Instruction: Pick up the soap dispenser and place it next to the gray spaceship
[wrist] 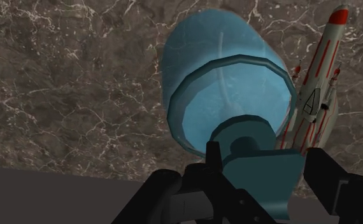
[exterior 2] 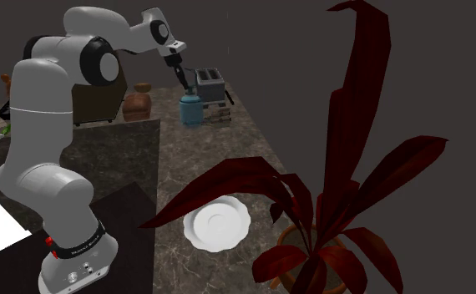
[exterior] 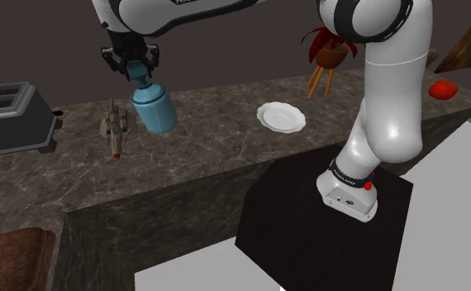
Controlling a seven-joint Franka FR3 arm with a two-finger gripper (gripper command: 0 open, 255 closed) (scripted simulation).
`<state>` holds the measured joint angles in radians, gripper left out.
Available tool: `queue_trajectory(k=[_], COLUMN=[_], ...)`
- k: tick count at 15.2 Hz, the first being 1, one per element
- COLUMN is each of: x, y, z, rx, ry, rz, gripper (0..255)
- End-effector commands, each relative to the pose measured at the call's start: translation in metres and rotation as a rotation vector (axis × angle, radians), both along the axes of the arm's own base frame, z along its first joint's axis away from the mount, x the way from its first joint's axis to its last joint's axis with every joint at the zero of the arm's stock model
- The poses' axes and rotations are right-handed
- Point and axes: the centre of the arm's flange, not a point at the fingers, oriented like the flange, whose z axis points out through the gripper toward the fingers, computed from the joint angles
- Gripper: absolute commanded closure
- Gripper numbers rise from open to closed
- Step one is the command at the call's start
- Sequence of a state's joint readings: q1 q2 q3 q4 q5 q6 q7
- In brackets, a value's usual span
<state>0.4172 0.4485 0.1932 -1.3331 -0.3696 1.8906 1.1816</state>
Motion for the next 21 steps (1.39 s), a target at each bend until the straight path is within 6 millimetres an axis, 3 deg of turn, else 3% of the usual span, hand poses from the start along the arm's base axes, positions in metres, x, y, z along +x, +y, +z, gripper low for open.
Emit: queue_trajectory(k=[1,16,21], x=[0.0,0.0,0.0], y=[0.0,0.0,0.0], z=[-0.01,-0.09,-0.09], rx=[0.001,0.001,0.001], ry=[-0.002,-0.002,-0.002], rz=[0.0,0.0,0.0], gripper=[255,255,255])
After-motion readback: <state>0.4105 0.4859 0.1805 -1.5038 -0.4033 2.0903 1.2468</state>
